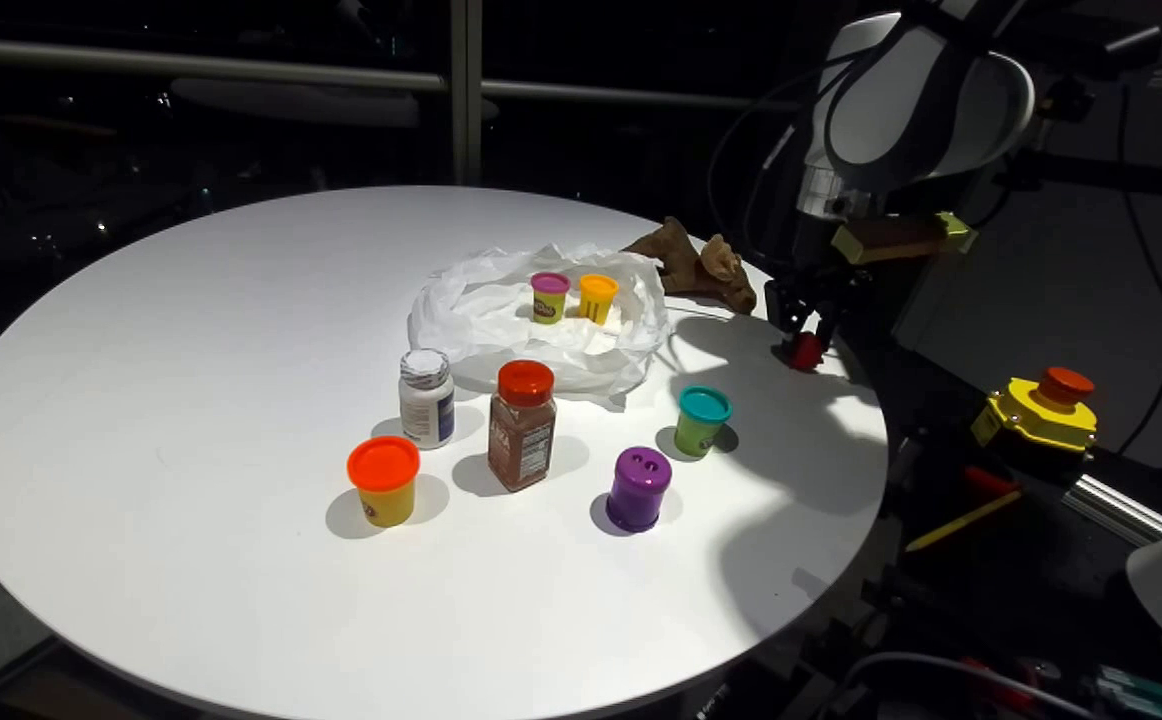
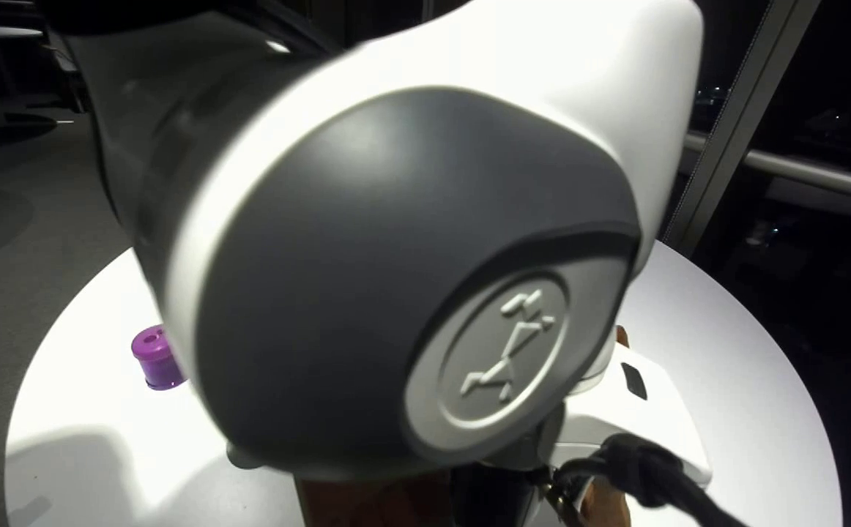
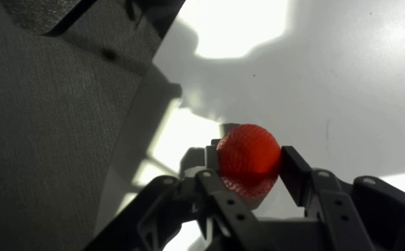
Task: Put the things on the table into the plastic bag
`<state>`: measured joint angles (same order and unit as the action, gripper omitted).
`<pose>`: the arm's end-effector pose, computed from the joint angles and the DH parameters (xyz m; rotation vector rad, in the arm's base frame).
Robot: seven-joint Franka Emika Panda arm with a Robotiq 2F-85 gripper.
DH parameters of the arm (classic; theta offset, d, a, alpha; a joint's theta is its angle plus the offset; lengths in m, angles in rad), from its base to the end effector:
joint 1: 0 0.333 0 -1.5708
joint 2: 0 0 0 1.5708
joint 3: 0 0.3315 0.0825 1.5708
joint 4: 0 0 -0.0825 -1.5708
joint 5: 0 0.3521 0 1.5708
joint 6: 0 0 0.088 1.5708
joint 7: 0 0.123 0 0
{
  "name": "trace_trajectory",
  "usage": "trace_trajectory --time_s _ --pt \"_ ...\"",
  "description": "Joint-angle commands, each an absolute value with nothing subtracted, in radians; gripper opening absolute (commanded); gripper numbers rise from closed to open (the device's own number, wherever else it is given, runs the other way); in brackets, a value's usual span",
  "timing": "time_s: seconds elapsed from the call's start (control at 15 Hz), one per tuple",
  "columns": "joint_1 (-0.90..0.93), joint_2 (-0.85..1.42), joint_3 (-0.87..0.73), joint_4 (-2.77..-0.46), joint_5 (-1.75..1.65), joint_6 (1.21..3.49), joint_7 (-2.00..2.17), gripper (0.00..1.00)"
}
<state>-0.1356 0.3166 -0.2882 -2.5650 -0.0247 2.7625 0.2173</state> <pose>0.3860 -0.1820 0.1764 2.9106 -0.9144 -0.1782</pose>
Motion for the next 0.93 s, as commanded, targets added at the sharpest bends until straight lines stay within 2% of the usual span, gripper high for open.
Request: trace_trajectory --time_s 0.0,0.2,0.53,0.67,0.87 --pt "-0.116 0.301 -0.310 -2.558 -0.046 2.747 0.248 0.23" --pt "-0.108 0.283 -0.308 -2.553 -0.051 2.723 0.251 0.23" --pt "-0.020 0.124 -0.316 -2.544 -0.136 2.706 0.348 0.23" --pt "-0.011 0.070 -0.269 -2.515 -0.146 2.676 0.369 0.23" --pt "-0.008 0.103 -0.172 -2.422 -0.080 2.662 0.347 0.23"
